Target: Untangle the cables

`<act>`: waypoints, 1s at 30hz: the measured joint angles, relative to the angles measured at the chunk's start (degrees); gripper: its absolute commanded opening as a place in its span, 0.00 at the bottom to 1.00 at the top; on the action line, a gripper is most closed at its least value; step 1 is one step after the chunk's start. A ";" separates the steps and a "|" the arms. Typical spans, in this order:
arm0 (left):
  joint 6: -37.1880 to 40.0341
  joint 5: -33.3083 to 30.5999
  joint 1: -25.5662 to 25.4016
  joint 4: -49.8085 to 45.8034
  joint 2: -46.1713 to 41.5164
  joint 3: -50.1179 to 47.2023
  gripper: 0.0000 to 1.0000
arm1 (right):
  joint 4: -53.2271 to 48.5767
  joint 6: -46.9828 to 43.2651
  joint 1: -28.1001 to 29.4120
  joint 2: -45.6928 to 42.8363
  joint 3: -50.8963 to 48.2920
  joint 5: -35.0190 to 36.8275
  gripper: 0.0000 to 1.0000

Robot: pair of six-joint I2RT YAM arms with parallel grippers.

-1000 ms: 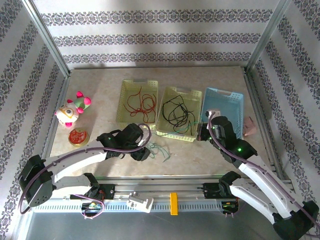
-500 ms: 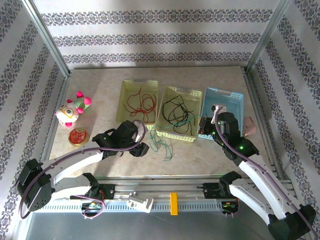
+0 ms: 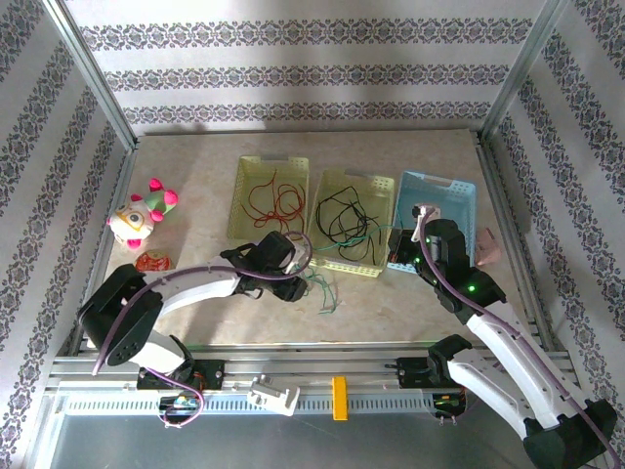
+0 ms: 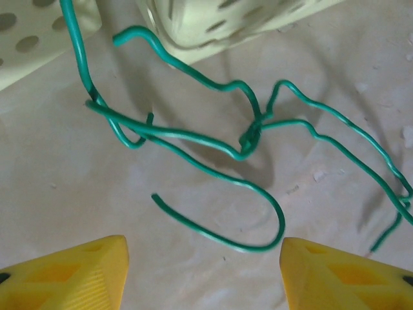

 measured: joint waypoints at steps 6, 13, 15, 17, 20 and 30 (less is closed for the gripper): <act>-1.62 -1.86 -0.74 1.77 4.15 0.22 0.52 | -0.13 -0.02 -0.02 -1.36 0.00 0.00 0.00; -5.40 -8.37 -2.58 -1.86 5.64 1.77 0.03 | -0.55 -0.02 -0.39 -3.69 0.00 0.31 0.00; -6.64 -10.45 -2.58 -3.19 5.60 1.75 0.00 | -0.59 0.00 -0.48 -4.24 0.00 0.57 0.00; -8.02 -13.79 -2.64 -4.66 5.27 1.77 0.00 | -0.66 0.04 -0.76 -4.92 0.00 1.18 0.00; -9.14 -18.36 -2.62 -7.08 3.30 1.25 0.00 | -1.01 0.20 -1.49 -5.99 0.00 2.54 0.00; -8.52 -26.86 -2.62 -3.85 -23.39 -6.97 0.00 | -4.79 2.89 -5.73 -8.92 0.00 11.08 0.00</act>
